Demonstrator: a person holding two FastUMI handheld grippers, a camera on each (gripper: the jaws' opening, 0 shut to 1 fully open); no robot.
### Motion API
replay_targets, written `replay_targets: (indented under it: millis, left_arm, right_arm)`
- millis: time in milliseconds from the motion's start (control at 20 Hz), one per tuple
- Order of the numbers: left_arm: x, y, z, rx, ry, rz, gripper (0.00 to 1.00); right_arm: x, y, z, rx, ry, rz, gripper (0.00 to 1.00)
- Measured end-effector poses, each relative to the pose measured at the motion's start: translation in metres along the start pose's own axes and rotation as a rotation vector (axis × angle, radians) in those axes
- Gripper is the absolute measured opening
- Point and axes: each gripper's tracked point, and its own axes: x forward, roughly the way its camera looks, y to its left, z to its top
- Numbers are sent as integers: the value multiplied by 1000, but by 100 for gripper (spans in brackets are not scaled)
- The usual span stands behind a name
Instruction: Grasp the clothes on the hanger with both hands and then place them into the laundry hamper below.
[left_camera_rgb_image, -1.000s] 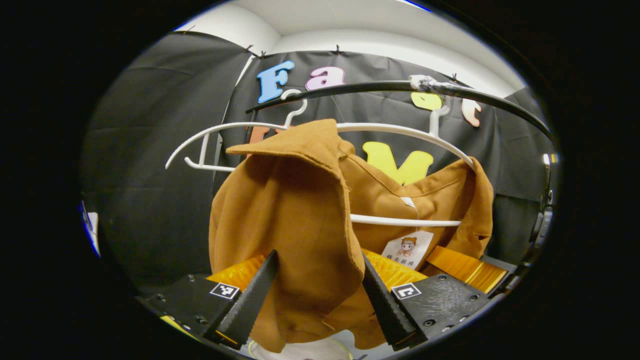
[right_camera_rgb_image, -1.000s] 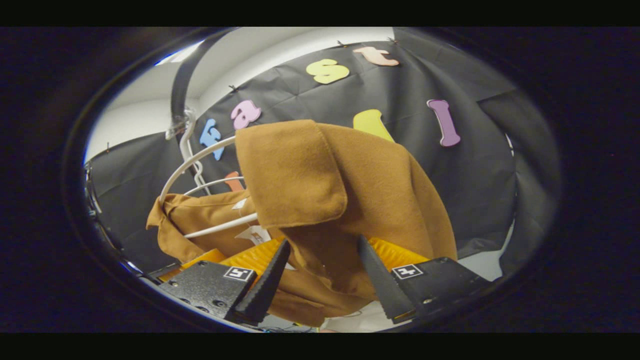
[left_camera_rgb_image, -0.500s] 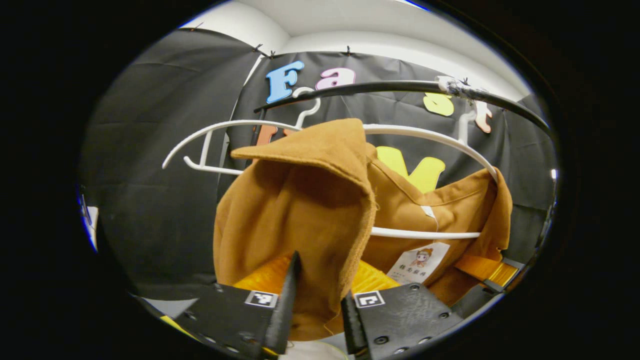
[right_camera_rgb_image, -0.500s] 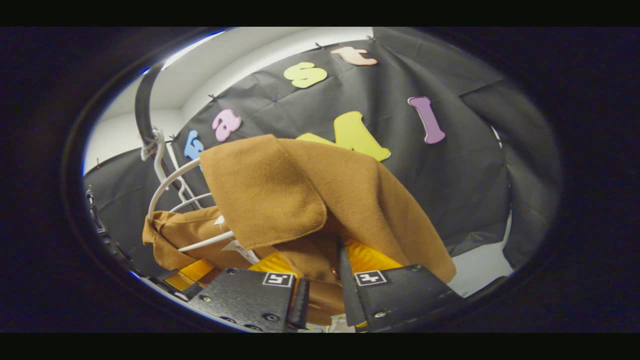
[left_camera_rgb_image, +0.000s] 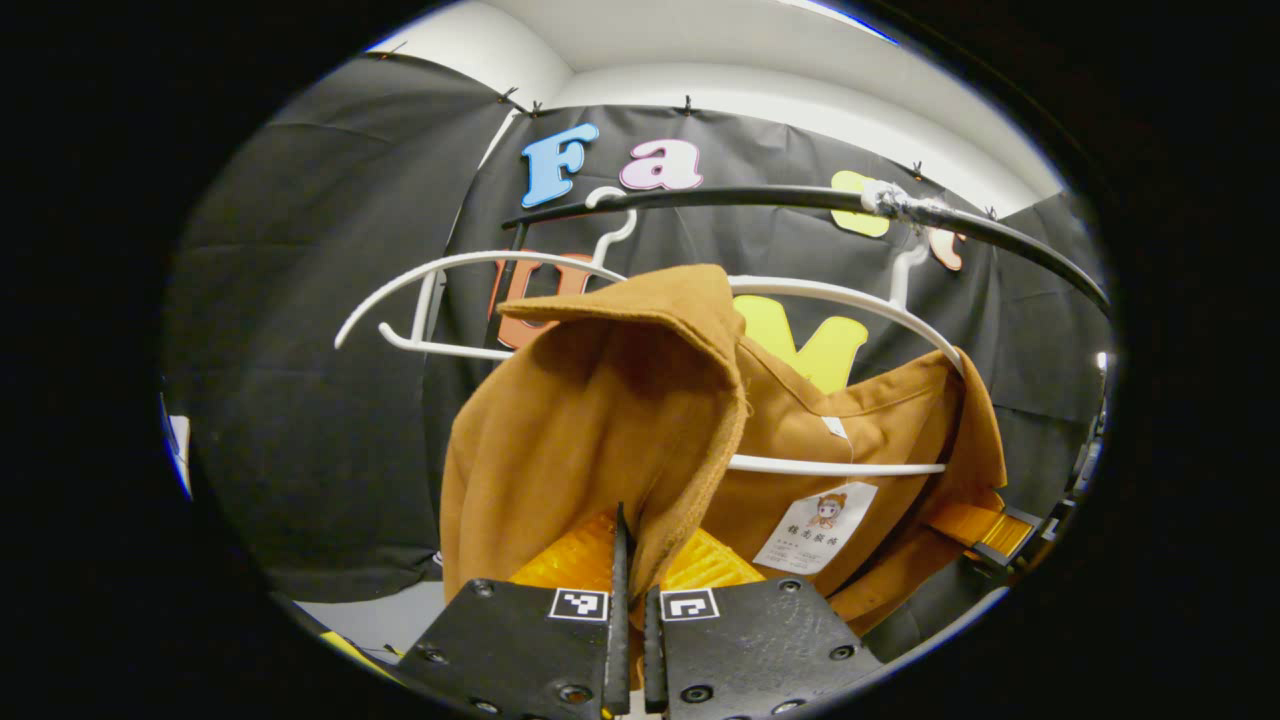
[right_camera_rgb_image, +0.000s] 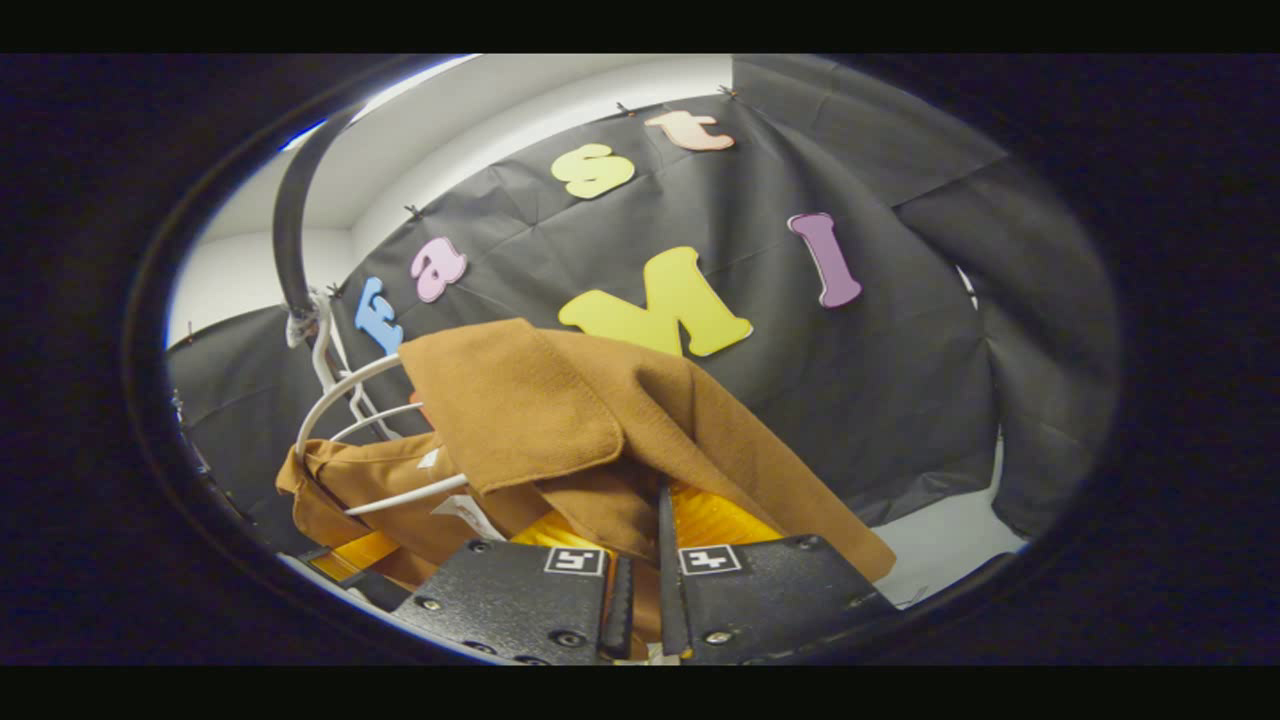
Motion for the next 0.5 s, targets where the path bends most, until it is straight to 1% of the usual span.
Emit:
replay_targets:
  millis: [150,200,250,300,350,400,500]
  left_arm:
    - [-9,2,11,-30,-8,-31,5]
    - [-11,5,14,-34,-7,-33,5]
    - [-13,10,17,-29,-14,-25,10]
    - [-9,19,14,-13,-19,8,5]
    - [-16,19,23,-8,-22,1,1]
    - [-19,17,26,-9,-26,-15,1]
    - [-23,22,34,-1,-37,-8,1]
  right_arm:
    - [-3,-3,0,26,30,1,12]
    - [-5,-4,2,34,30,0,13]
    - [-7,-3,4,37,26,-1,13]
    - [-9,-3,6,35,26,1,12]
    - [-10,-3,6,35,28,0,12]
    - [-11,-4,8,40,28,3,12]
    - [-14,-7,14,50,27,5,12]
